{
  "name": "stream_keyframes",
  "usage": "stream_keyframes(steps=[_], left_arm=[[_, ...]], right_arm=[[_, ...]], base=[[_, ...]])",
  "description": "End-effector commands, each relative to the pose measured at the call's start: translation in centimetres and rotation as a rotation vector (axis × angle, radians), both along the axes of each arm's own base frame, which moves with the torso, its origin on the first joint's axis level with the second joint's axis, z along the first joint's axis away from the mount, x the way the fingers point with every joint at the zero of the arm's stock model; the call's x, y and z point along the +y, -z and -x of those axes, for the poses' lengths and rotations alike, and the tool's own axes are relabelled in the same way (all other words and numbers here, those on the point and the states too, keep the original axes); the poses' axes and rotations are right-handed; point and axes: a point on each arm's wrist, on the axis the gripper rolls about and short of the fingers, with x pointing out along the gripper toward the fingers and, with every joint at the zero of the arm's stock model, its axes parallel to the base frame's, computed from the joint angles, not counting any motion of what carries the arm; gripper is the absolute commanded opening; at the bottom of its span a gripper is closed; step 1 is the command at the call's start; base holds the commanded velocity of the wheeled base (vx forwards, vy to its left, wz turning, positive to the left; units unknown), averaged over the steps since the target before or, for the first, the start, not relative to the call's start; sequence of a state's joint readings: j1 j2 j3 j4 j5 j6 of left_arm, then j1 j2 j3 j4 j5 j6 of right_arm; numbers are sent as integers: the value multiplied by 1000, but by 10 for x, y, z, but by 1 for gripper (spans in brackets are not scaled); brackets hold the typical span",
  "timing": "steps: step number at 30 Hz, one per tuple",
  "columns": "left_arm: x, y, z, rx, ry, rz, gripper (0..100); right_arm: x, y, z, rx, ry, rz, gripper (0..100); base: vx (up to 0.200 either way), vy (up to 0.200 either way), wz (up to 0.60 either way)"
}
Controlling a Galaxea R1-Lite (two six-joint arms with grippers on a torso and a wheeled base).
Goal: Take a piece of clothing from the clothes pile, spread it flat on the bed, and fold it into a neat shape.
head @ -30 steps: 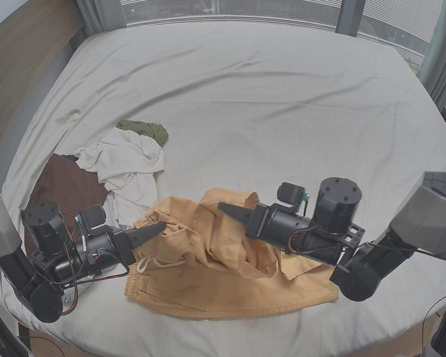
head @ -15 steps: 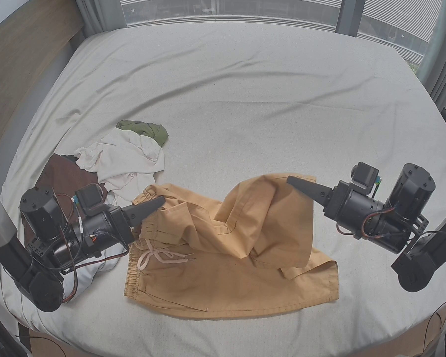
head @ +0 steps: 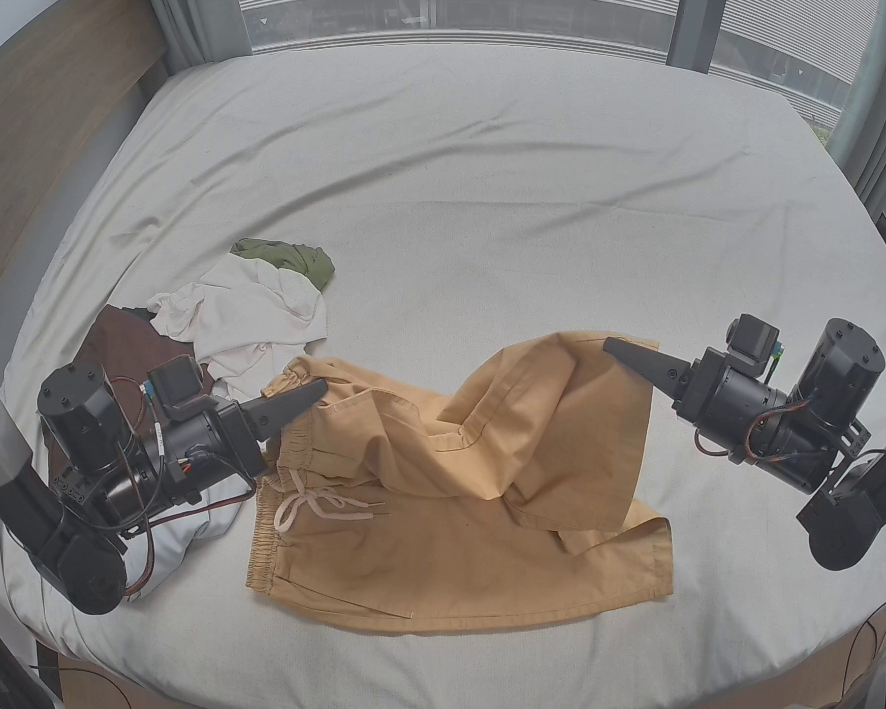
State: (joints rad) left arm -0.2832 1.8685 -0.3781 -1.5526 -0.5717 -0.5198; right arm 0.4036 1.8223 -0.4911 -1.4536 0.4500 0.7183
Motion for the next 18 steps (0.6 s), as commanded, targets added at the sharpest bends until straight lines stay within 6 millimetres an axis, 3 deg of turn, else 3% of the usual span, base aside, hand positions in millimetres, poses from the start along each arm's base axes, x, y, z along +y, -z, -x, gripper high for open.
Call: stream_keyframes(steps=[1,6,18], left_arm=[[3,-7,-3,-44,-15,-2,0],[9,-15,-11,-84,-42,7,0],[21,-29,-7,-133,-75,20,0]], right_arm=[[-8,-7,0,-21,22,-9,0],[-17,-16,0,-53,48,-19,0],[-31,-26,-3,-91,85,-29,0]], base=[[0,0,0],[0,0,0],[0,0,0]])
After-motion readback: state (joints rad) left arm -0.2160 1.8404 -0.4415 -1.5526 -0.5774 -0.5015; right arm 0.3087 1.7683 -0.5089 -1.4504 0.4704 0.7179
